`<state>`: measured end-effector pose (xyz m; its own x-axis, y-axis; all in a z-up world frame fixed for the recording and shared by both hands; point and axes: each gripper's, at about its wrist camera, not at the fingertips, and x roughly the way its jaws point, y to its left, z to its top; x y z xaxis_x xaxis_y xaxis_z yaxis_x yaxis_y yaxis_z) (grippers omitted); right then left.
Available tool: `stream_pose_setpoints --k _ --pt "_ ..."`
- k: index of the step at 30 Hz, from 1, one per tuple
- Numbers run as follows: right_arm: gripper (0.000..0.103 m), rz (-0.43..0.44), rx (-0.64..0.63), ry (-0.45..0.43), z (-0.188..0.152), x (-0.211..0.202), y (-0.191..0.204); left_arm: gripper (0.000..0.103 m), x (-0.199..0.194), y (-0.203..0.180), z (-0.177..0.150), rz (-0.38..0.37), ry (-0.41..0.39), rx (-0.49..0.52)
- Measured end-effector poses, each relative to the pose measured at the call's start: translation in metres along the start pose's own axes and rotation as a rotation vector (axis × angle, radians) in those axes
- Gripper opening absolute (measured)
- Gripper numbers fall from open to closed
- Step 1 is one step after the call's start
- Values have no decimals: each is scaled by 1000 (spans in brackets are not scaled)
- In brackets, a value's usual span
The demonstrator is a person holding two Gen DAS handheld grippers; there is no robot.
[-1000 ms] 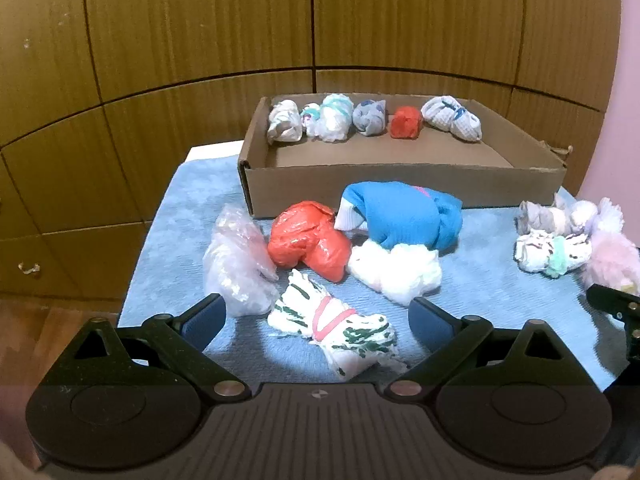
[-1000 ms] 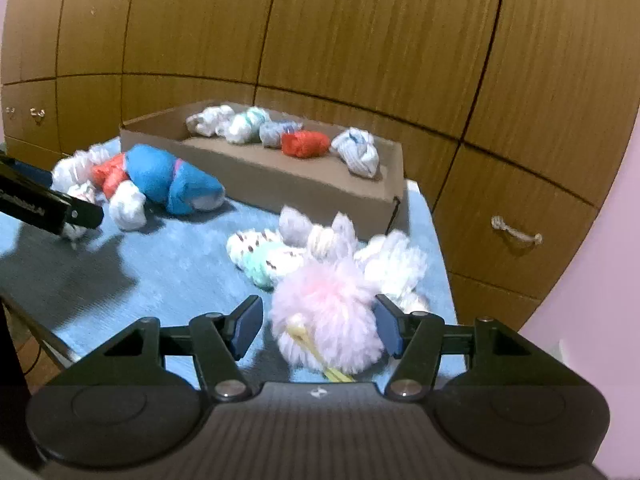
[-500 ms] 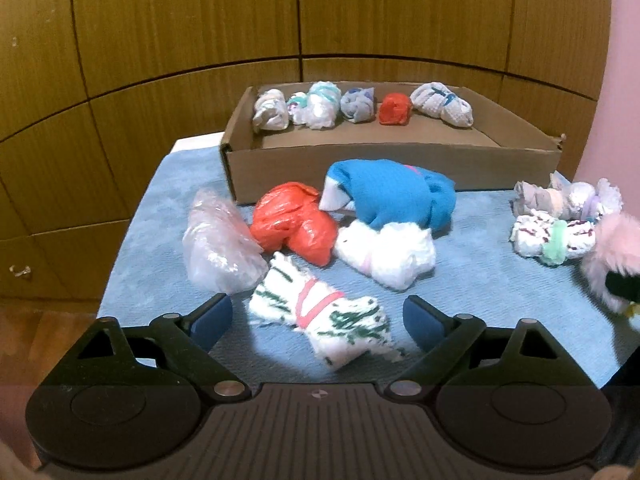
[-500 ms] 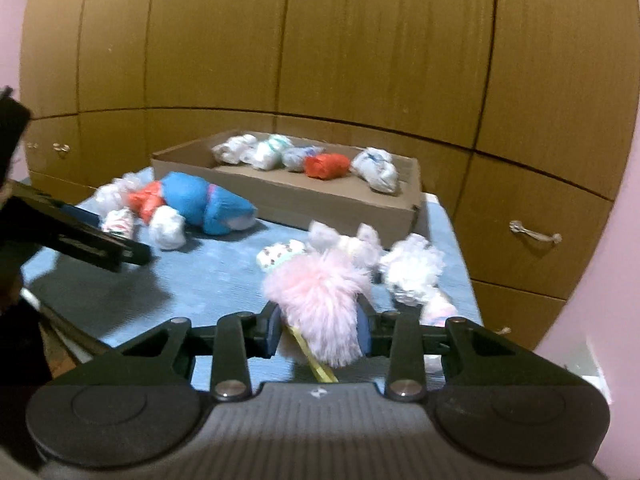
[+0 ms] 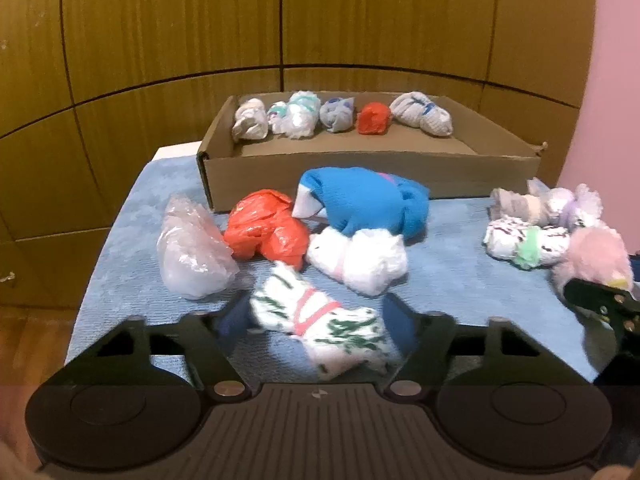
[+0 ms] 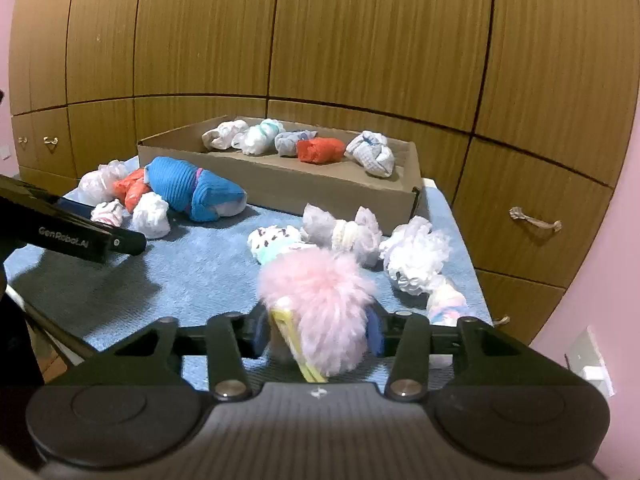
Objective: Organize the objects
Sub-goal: 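Grasp the pink fluffy pom-pom bundle with the right gripper while the left grasps the green-print white sock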
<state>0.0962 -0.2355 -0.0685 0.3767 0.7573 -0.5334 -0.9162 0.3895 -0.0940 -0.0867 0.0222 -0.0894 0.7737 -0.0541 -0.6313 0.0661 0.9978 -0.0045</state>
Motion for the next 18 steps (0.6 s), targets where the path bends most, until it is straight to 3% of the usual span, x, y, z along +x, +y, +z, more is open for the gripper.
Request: stream_pose_setpoints --k 18 --pt "34 12 40 -79 18 -28 -23 68 -24 4 6 -11 -46 47"
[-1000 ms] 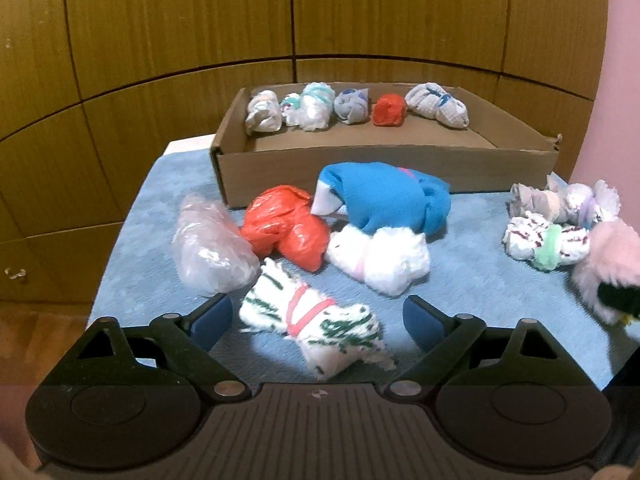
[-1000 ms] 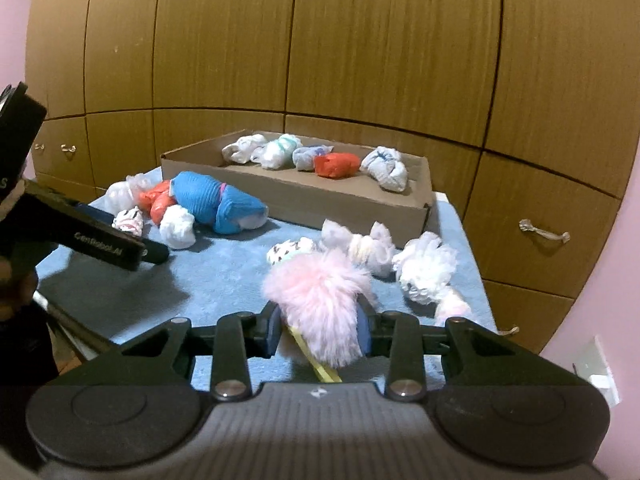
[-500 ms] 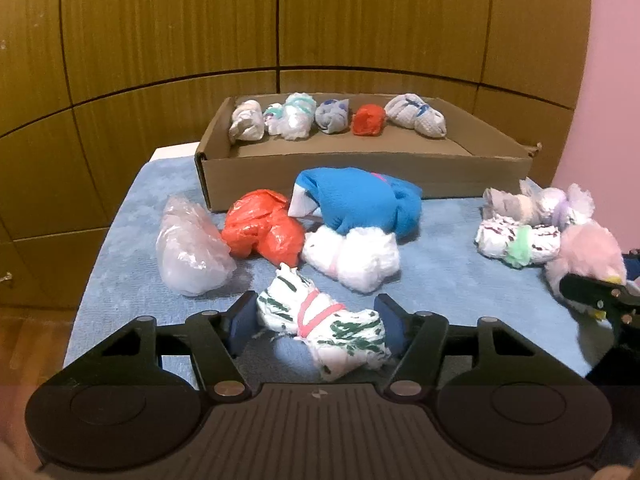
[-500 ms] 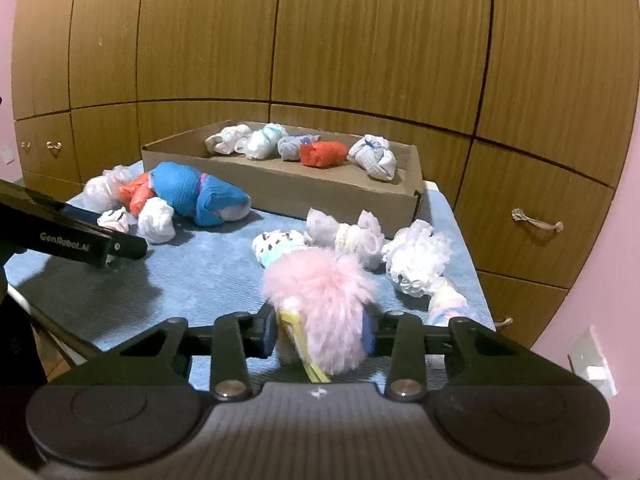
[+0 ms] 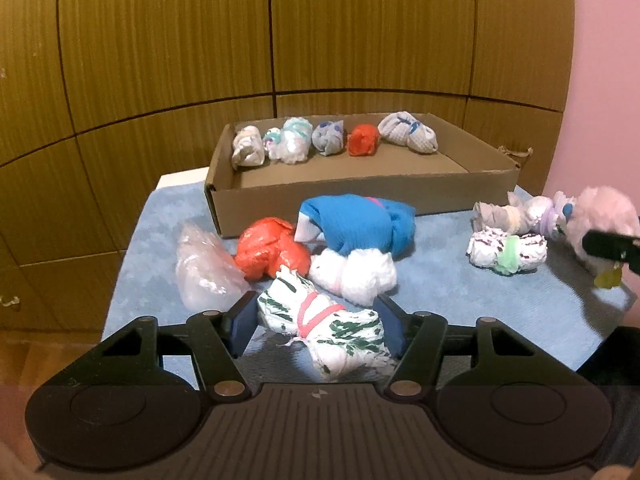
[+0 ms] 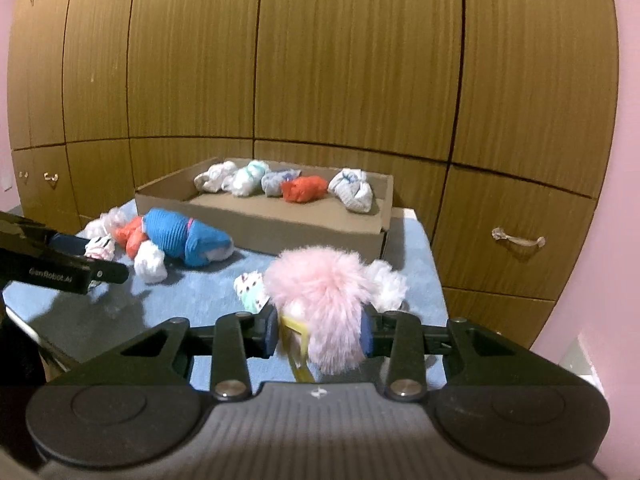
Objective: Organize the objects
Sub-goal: 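Grasp the pink fluffy pom-pom bundle with the right gripper while the left grasps the green-print white sock, then carry both held bundles into the cardboard tray and open both grippers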
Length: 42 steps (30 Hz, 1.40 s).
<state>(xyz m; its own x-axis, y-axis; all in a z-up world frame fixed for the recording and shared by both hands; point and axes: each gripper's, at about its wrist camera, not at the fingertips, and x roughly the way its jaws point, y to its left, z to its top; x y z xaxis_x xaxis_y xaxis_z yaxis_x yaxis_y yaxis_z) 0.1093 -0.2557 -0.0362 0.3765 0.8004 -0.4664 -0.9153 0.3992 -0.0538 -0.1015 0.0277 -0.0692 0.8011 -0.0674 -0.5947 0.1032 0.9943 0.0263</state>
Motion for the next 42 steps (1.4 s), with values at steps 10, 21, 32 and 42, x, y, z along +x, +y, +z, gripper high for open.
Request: stream_pose_setpoints --k 10,21,32,42 --pt "34 26 -23 -74 32 -9 -5 68 -21 12 31 -9 -45 25" --pt "34 129 -113 -129 95 11 2 68 -16 32 105 5 -68 57" --pt "35 261 -208 -103 164 77 31 68 38 44 182 -16 -34 100" --pt "35 335 -221 51 170 165 45 68 120 40 178 -24 65 225"
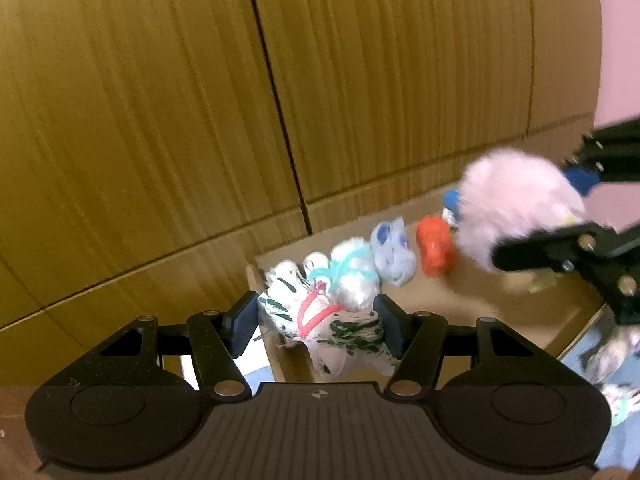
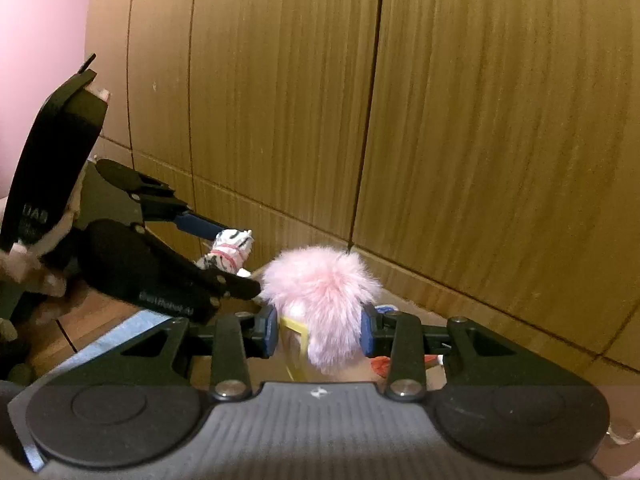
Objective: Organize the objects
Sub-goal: 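Carry both held bundles into the cardboard tray and open both grippers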
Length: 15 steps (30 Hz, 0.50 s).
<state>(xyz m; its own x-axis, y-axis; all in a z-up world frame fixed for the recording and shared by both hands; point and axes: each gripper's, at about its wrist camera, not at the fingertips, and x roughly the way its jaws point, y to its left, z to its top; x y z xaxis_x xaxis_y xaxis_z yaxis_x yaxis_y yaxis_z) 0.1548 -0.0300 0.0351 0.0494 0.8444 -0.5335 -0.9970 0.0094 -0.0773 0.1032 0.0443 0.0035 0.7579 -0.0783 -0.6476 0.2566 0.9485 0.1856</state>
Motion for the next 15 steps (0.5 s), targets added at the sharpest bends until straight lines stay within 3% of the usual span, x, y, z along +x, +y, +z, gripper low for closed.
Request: stream_pose_setpoints --k 15 --pt "35 116 -72 194 -6 91 -5 68 63 4 -20 -108 46 93"
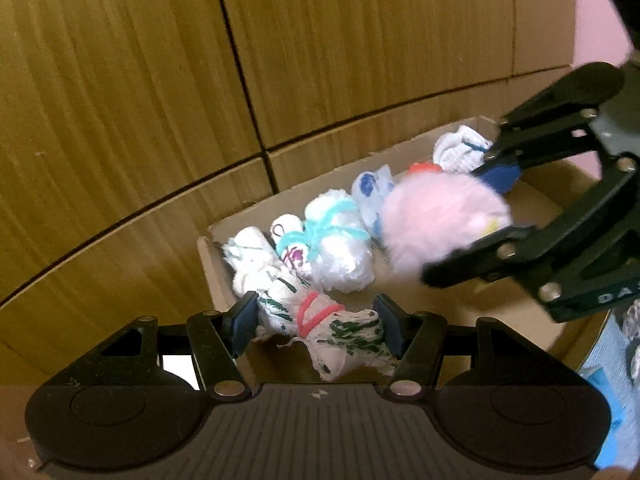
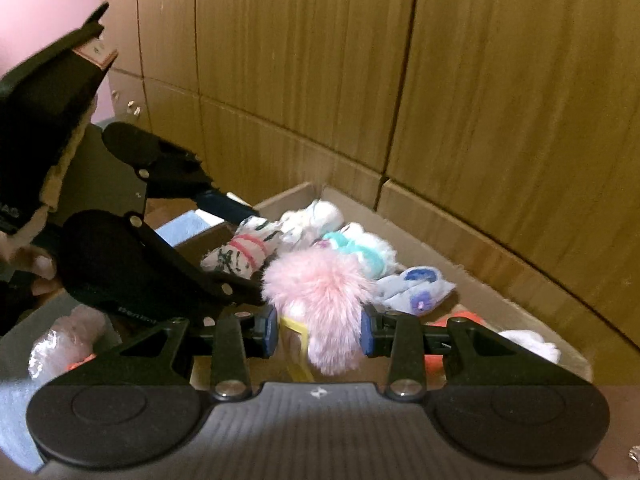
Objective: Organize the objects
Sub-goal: 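Carry both held bundles into the cardboard tray and open both grippers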
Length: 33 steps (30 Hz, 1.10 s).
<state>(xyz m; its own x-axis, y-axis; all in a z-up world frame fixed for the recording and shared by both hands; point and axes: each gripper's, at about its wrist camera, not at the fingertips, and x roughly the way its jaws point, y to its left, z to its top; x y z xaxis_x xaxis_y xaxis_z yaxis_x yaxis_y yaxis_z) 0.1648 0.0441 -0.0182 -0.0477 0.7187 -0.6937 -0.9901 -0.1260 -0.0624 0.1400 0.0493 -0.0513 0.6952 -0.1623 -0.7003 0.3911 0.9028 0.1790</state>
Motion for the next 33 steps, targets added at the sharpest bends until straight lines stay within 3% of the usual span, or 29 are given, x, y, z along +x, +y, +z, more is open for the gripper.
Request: stream_pose_setpoints --k 4,19,31,33 --pt "35 36 8 52 5 13 -3 68 4 -4 -3 3 1 60" --pt "35 47 66 181 21 36 -5 69 6 -16 -7 59 45 133" --pt "39 33 67 203 30 41 -1 74 6 -17 -6 55 68 88" --pt "40 29 74 203 31 38 -2 81 5 -17 -5 46 71 85"
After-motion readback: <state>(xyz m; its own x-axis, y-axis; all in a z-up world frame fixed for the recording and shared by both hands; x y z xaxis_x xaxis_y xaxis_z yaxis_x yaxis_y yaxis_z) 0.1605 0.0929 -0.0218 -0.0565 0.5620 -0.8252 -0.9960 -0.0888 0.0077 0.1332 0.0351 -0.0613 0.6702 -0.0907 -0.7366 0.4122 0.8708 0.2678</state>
